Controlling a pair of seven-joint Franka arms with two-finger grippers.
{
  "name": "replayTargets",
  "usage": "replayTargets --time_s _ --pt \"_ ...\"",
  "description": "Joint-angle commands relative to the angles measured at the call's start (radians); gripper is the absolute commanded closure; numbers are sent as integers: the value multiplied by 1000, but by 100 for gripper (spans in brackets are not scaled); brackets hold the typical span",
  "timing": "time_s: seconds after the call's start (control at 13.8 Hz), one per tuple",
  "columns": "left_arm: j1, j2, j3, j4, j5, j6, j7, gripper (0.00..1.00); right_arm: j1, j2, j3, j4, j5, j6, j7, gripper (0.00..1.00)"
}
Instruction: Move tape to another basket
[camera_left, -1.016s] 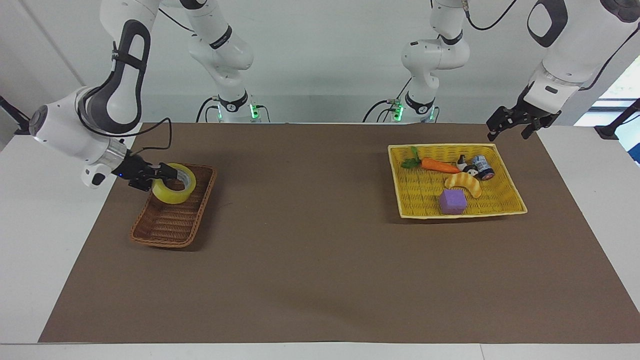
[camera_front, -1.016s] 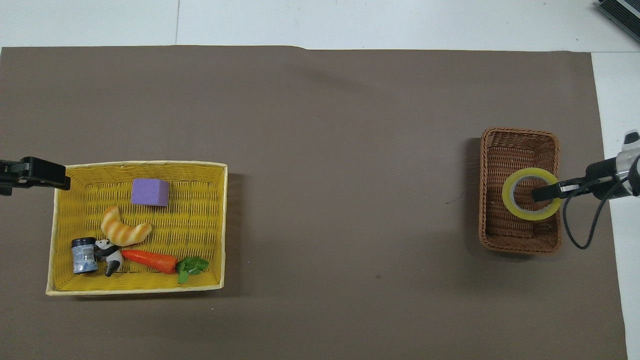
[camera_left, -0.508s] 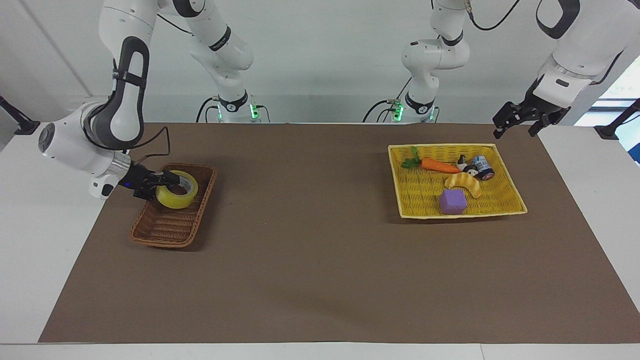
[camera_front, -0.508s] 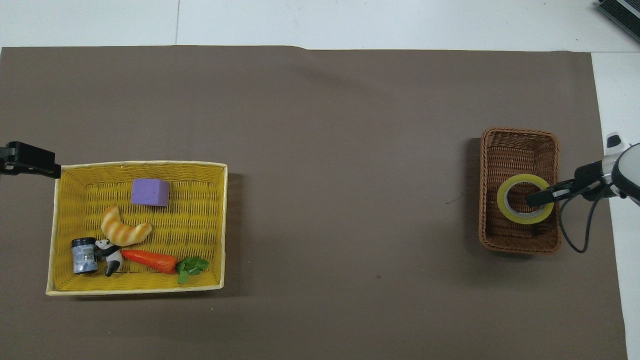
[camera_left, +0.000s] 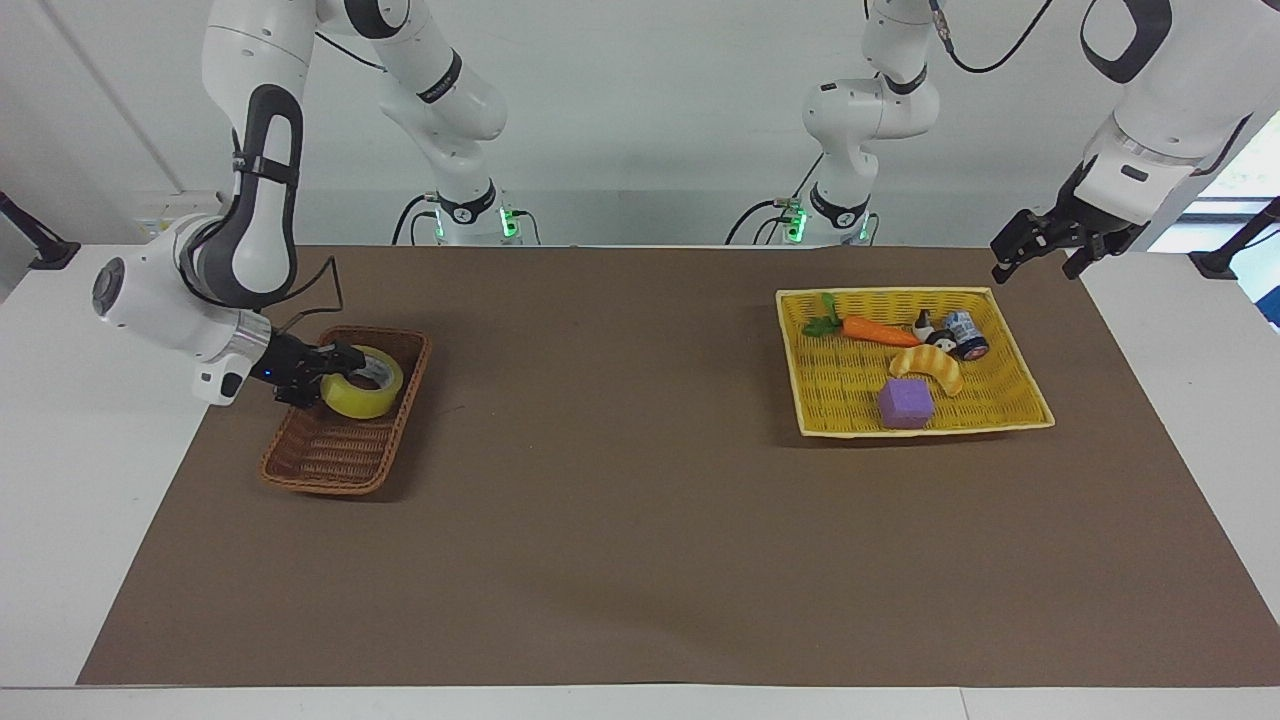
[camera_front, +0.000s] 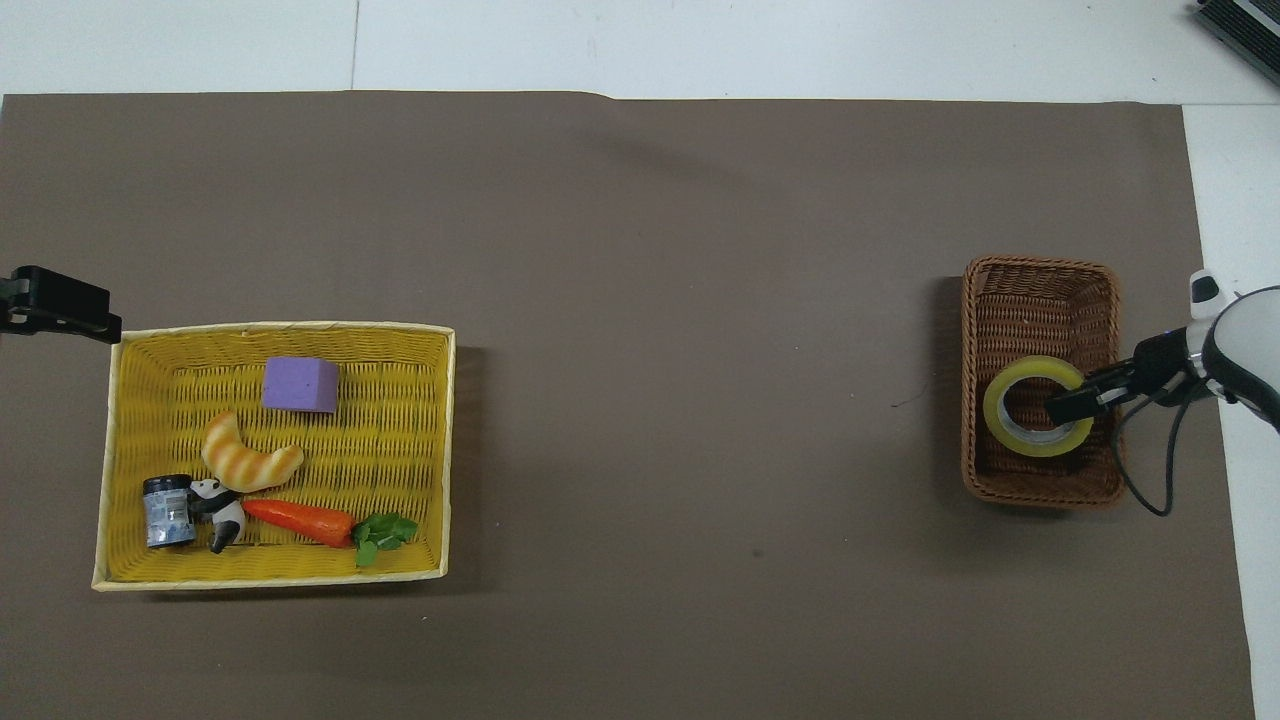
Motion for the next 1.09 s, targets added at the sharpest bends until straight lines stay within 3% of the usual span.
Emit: replayTargets --time_s 0.0,0.51,0.65,1.02 --pt "12 9 -8 27 4 -29 9 0 -19 1 13 11 -14 12 -27 0" --pt "12 5 -8 16 4 -31 8 0 44 -28 13 122 -20 14 52 0" --pt "12 5 -8 16 4 -31 9 0 72 -52 13 127 -43 24 170 0" --pt "12 2 -8 11 4 -31 9 0 229 -134 14 110 -250 63 558 0"
